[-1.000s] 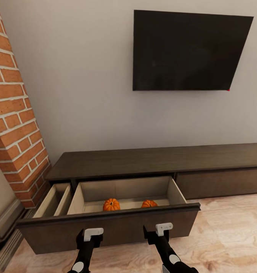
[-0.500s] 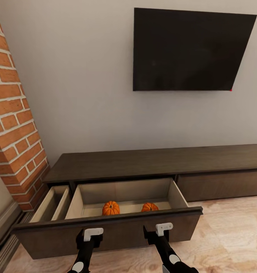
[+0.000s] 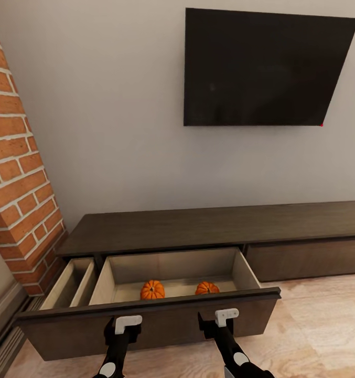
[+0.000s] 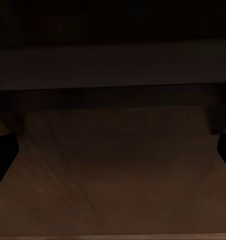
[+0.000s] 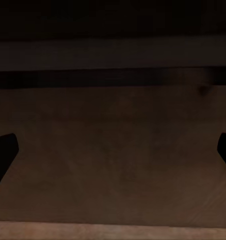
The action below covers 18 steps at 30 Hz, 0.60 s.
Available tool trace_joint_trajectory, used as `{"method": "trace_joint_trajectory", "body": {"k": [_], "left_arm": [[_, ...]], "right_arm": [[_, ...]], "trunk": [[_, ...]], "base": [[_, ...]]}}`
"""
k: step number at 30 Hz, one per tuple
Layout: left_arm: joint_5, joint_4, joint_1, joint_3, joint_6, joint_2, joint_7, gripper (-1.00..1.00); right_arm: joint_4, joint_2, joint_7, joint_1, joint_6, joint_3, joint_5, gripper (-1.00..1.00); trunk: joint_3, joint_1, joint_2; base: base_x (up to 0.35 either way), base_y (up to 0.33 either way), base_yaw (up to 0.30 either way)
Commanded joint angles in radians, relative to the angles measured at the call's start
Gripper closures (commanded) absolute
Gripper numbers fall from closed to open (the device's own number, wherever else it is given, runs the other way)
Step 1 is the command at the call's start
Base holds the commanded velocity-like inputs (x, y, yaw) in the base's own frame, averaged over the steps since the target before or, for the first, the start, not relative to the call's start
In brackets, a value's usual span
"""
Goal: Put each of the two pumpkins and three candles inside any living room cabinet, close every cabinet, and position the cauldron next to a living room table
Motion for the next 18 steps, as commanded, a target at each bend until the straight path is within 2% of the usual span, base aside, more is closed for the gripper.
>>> {"method": "trace_joint_trajectory", "body": {"k": [1,6,18], "left_arm": [[0.008,0.001,-0.001,-0.008,-0.004,0.001,0.006,-1.00],[0.008,0.001,-0.001,-0.008,-0.004,0.001,0.006,-1.00],[0.008,0.001,-0.001,-0.008,-0.004,0.001,0.007,-1.00]], "right_arm": [[0.001,0.000,-0.008,-0.001,-0.003,0.008,-0.003,-1.00],[0.001,0.000,-0.008,-0.001,-0.003,0.008,-0.003,-1.00],[0.001,0.000,-0.008,-0.001,-0.003,0.008,-0.003,-1.00]], "trunk": [[-0.001,0.000,0.000],[-0.001,0.000,0.000],[-0.001,0.000,0.000]], "base": [[0.044,0.000,0.000],[0.157,0.000,0.000],[0.323,0.000,0.000]]}}
